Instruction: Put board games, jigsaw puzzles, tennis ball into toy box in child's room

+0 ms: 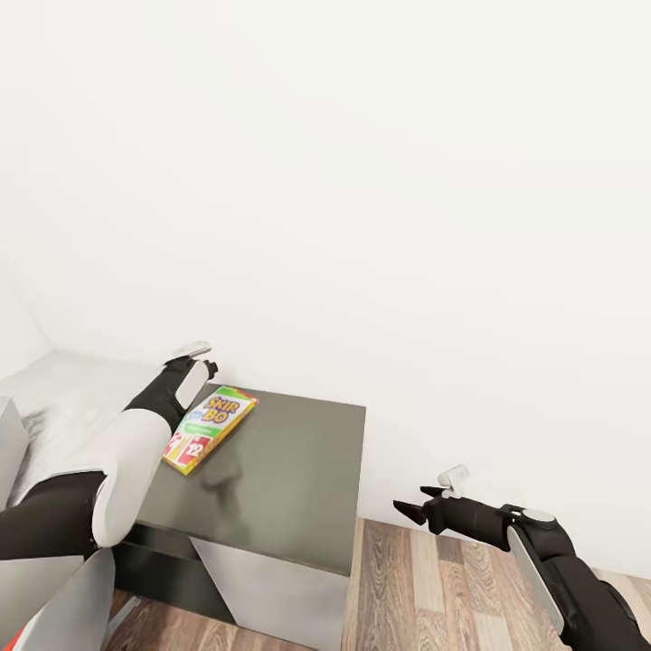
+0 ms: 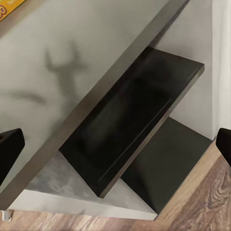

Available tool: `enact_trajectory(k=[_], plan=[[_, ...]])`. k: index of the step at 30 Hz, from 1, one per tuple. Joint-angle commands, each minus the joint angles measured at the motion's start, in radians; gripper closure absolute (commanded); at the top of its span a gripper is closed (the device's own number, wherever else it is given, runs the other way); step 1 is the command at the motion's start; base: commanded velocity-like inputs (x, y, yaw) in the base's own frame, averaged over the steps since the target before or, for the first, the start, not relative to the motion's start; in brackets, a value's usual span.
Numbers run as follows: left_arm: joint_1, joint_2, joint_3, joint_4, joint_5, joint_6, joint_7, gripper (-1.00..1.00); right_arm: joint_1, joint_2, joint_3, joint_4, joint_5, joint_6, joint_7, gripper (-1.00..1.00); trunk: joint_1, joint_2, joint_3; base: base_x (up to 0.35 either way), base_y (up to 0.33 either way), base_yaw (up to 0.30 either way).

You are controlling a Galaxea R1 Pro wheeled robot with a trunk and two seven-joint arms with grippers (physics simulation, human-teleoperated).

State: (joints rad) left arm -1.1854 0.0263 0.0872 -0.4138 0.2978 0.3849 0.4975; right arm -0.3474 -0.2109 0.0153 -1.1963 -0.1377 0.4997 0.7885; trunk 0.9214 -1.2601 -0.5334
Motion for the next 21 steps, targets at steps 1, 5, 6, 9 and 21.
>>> enact_trajectory(k=[1,5,6,9,21], plan=[[0.000,0.000,-0.008,-0.002,0.010,0.003,0.006,-1.00,-0.001,-0.001,0.002,0.000,-0.010,0.008,-0.003,-1.00,0.004,-0.008,-0.004,0.000,0.000,0.000],[0.000,0.000,-0.035,-0.002,0.010,0.002,0.006,-1.00,-0.001,-0.001,0.002,0.000,-0.010,0.008,-0.004,-1.00,0.019,-0.036,-0.017,0.000,0.000,0.000],[0.000,0.000,-0.041,-0.002,0.010,0.002,0.006,-1.00,-0.001,-0.001,0.002,0.000,-0.010,0.008,-0.004,-1.00,0.023,-0.043,-0.020,0.000,0.000,0.000],[0.000,0.000,-0.045,-0.002,0.011,0.002,0.006,-1.00,-0.001,-0.001,0.002,0.000,-0.010,0.008,-0.004,-1.00,0.035,-0.064,-0.029,0.000,0.000,0.000],[0.000,0.001,-0.052,-0.003,0.011,0.000,0.006,-1.00,-0.001,-0.001,0.002,0.003,-0.008,0.008,-0.006,-1.00,0.081,-0.148,-0.067,0.000,0.000,0.000]])
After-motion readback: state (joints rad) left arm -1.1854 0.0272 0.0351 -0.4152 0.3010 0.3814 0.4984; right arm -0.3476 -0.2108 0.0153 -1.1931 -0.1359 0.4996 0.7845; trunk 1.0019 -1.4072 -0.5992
